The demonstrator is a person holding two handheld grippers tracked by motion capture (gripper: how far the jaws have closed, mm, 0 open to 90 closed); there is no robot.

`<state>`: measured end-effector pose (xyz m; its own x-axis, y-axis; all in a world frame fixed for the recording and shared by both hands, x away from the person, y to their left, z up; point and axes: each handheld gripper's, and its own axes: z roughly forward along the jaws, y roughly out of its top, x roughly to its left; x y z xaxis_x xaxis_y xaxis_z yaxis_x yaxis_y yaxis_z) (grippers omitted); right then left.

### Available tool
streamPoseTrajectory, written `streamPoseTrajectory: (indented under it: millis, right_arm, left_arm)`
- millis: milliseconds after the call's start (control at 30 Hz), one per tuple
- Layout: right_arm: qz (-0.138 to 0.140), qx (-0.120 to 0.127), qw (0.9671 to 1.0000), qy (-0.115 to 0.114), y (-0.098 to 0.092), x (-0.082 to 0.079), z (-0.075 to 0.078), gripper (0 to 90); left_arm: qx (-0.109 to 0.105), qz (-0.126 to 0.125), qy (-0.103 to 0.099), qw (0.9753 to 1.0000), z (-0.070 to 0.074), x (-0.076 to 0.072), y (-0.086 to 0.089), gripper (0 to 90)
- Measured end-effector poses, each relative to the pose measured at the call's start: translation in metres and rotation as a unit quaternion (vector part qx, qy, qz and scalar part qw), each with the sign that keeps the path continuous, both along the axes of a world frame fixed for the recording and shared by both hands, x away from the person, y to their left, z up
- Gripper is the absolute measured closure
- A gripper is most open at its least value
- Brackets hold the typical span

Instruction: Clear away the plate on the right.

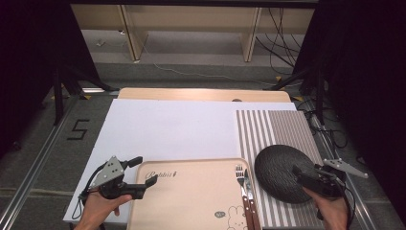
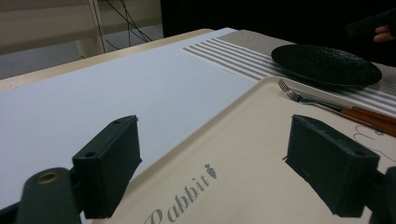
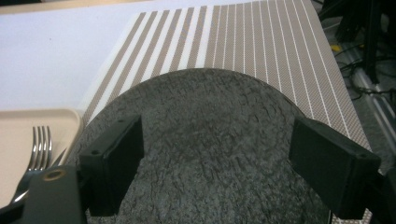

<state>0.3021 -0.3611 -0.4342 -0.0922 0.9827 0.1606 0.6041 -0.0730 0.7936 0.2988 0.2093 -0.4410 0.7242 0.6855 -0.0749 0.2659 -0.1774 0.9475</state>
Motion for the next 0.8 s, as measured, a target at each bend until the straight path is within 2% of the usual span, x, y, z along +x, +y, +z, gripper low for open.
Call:
streamPoseTrajectory:
  millis: [33,133,167,200,333,433,500,533,567,600,800]
  right_arm:
    - [-0.002,-0.001,0.9999,0.014,-0.002,-0.002,0.002,19.0]
    - [-0.001,0.016,0.9997,0.019,-0.007,-0.003,0.000,19.2]
    - [-0.008,0.019,0.9998,0.004,-0.008,-0.001,-0.003,19.3]
    - [-0.005,0.022,0.9997,0.004,-0.010,-0.002,-0.004,19.5]
    - [-0.021,0.034,0.9991,0.010,-0.018,-0.004,-0.005,19.8]
    - [-0.026,0.053,0.9981,0.015,-0.021,-0.004,-0.007,20.0]
    - [-0.022,0.051,0.9983,0.016,-0.024,-0.005,-0.008,20.0]
    - [-0.024,0.051,0.9982,0.019,-0.026,-0.006,-0.008,20.1]
    - [-0.026,0.050,0.9977,0.038,-0.029,-0.008,-0.007,20.2]
    - [-0.026,0.064,0.9974,0.022,-0.031,-0.006,-0.010,20.1]
    - [-0.038,0.076,0.9960,0.028,-0.040,-0.011,-0.011,20.4]
  left_arm:
    - [0.000,0.000,0.000,1.0000,0.000,0.000,0.000,16.9]
    - [0.002,-0.001,-0.001,1.0000,0.000,0.000,0.000,16.9]
    - [0.002,-0.001,0.000,1.0000,0.000,0.000,0.000,16.9]
    - [0.002,-0.001,-0.001,1.0000,0.000,0.000,0.000,16.9]
    - [0.000,-0.001,-0.001,1.0000,0.000,0.000,0.000,16.9]
    - [0.000,-0.001,0.001,1.0000,0.000,0.000,-0.001,16.9]
    - [0.003,-0.008,-0.003,1.0000,-0.001,0.001,-0.001,16.9]
    - [0.002,-0.008,-0.003,1.0000,-0.001,0.001,-0.001,16.9]
    - [0.003,-0.004,-0.001,1.0000,0.000,0.000,-0.001,16.9]
    - [-0.001,-0.001,0.001,1.0000,0.000,0.000,-0.001,16.9]
    - [0.000,-0.002,0.000,1.0000,0.000,-0.001,-0.001,16.9]
